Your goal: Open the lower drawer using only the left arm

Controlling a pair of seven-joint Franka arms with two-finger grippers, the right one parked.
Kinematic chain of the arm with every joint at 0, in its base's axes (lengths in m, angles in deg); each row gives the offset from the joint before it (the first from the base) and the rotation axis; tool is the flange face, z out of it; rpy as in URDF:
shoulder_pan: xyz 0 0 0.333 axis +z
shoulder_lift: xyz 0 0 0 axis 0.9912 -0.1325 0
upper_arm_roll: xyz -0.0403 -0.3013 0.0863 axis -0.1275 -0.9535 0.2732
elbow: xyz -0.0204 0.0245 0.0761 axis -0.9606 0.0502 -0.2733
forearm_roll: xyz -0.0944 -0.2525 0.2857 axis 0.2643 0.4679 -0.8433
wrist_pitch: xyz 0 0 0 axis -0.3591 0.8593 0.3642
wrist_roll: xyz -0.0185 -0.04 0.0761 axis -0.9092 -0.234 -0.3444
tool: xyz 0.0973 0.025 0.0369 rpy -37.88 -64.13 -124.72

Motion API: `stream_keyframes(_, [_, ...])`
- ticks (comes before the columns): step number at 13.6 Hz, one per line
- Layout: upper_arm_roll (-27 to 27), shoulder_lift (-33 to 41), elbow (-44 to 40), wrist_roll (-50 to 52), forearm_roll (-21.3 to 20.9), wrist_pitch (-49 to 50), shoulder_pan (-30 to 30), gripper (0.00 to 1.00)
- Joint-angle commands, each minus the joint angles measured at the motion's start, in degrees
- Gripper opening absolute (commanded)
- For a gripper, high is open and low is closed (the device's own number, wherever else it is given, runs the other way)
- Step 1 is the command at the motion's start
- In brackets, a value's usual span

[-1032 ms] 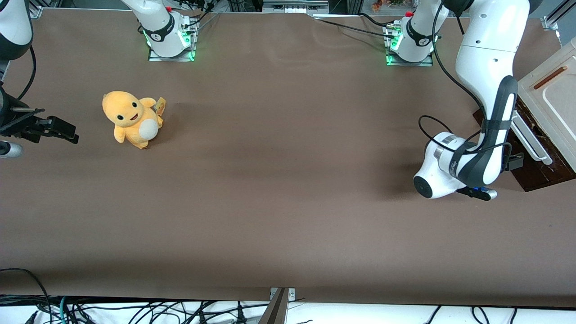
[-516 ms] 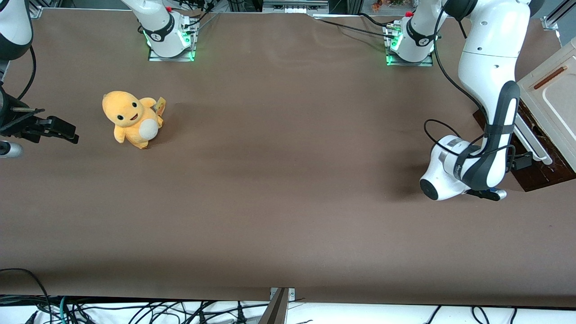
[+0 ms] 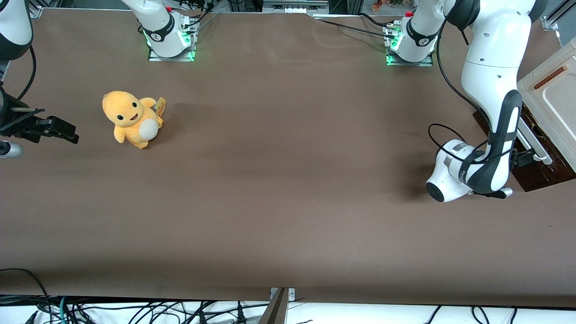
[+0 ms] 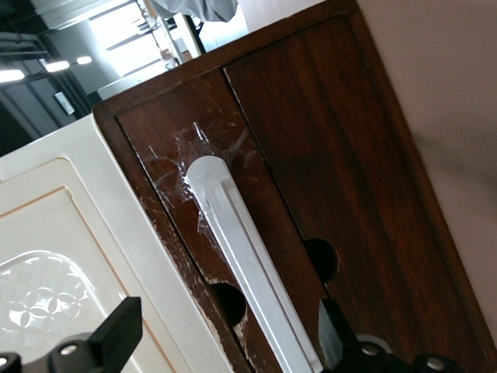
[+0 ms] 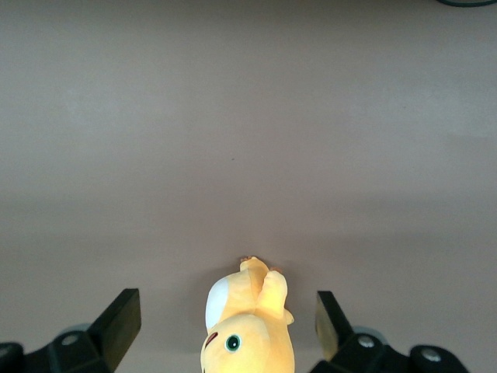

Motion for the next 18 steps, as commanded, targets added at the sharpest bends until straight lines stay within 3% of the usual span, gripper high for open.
stream_keyframes(1, [-0.26, -1.58, -1.54, 2.45, -3.31, 0.38, 2.19, 1.00])
stream_keyframes(8, [-0.27, -3.34, -1.28, 2.98, -4.54, 0.38, 3.42, 1.00])
stream_keyframes(11, [-0.26, -3.60, -1.37, 3.06, -5.24, 0.30, 3.95, 0.91])
stream_keyframes(12, [-0.27, -3.60, -1.37, 3.41, -5.42, 0.21, 4.12, 0.87])
stream_keyframes(15, [-0.27, -3.60, -1.37, 3.51, -5.42, 0.03, 4.12, 0.54])
stream_keyframes(18, [-0.27, -4.04, -1.46, 3.68, -5.51, -0.06, 4.21, 0.36])
